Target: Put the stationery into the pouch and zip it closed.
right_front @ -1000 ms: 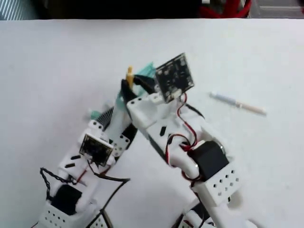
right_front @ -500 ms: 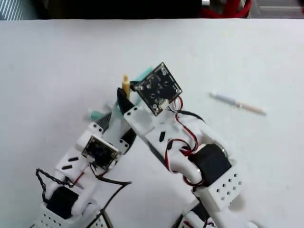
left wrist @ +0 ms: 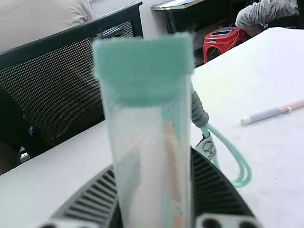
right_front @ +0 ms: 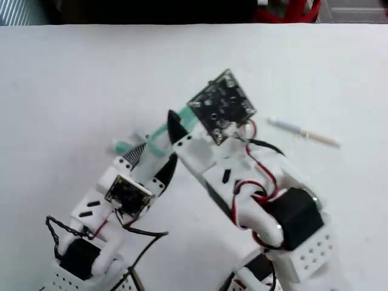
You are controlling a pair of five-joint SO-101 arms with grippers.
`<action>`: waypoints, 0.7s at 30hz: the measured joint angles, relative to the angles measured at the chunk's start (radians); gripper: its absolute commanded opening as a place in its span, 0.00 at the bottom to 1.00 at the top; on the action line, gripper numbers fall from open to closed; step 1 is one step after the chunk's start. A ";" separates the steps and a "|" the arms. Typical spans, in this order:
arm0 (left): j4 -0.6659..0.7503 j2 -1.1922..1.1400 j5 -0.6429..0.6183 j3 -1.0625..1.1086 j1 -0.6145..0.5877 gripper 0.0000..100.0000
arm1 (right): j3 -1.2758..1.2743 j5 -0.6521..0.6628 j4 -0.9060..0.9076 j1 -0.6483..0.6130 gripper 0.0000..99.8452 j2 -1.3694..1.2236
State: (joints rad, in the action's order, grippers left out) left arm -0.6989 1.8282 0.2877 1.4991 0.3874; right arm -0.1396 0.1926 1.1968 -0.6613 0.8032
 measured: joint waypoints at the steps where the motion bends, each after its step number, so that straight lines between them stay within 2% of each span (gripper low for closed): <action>1: 0.012 0.000 0.000 0.009 -0.008 0.07 | 0.023 0.000 0.011 0.012 0.26 0.000; 3: 0.044 0.002 -0.002 0.026 -0.025 0.02 | 0.061 0.003 0.026 0.060 0.26 0.002; 5: 0.075 0.002 -0.002 0.041 -0.031 0.03 | 0.084 0.003 0.031 0.141 0.26 0.002; 9: 0.089 -0.009 -0.002 0.048 -0.032 0.05 | 0.084 0.083 0.034 0.387 0.26 -0.006; 14: 0.089 -0.009 -0.002 0.048 -0.032 0.05 | -0.032 0.270 -0.049 0.641 0.26 -0.172; 17: 0.097 -0.011 -0.002 0.048 -0.032 0.05 | -0.041 0.400 -0.074 0.726 0.26 -0.336; 21: 0.100 -0.011 -0.023 0.041 -0.031 0.05 | -0.040 0.657 -0.072 0.779 0.26 -0.565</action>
State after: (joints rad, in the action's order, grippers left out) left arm -0.5992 1.8174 0.2647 1.5405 0.3567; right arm -0.1795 0.8493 1.1247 0.1181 0.2386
